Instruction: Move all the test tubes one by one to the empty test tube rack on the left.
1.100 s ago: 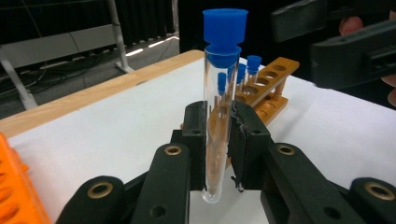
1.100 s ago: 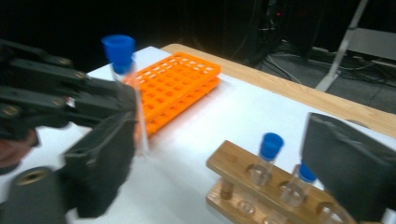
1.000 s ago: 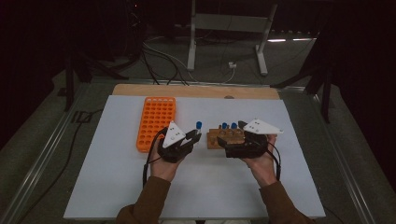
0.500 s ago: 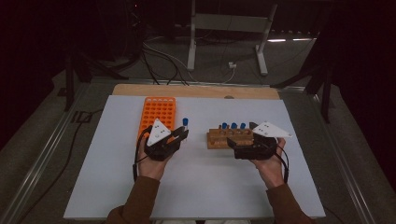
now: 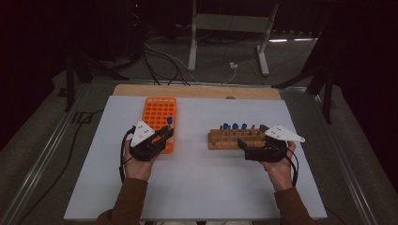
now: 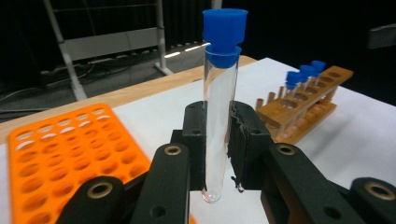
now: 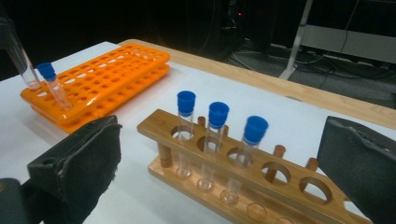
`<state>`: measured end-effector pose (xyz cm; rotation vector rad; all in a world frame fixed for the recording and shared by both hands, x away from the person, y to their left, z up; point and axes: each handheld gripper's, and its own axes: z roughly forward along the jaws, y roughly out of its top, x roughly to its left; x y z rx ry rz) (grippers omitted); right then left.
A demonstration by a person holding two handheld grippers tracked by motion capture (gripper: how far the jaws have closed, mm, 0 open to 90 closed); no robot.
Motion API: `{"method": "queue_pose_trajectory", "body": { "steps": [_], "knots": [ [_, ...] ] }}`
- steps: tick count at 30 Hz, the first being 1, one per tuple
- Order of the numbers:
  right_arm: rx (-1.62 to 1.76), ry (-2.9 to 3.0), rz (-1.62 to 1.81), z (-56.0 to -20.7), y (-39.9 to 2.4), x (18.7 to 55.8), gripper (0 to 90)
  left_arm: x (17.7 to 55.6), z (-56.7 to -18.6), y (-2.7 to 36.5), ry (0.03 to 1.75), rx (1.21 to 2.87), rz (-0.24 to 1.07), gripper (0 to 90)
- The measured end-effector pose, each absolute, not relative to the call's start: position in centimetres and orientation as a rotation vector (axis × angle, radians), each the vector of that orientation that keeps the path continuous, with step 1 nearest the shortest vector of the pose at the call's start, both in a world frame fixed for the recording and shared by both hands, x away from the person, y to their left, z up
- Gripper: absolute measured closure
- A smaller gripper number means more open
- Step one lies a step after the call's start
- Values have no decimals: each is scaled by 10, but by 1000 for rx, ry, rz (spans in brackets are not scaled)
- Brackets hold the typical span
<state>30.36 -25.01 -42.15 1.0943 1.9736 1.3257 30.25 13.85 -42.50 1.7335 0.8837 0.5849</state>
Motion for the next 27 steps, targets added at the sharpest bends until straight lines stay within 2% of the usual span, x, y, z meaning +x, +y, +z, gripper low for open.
{"method": "queue_pose_trajectory", "body": {
  "steps": [16, 27],
  "knots": [
    [1112, 1957, 1326, -426, -259, 302, 0, 304, -437, 162, 961, 1709, 634, 787],
    [1103, 1950, 1334, -425, -259, 301, 0, 314, -455, 162, 1004, 1708, 640, 786]
  ]
}}
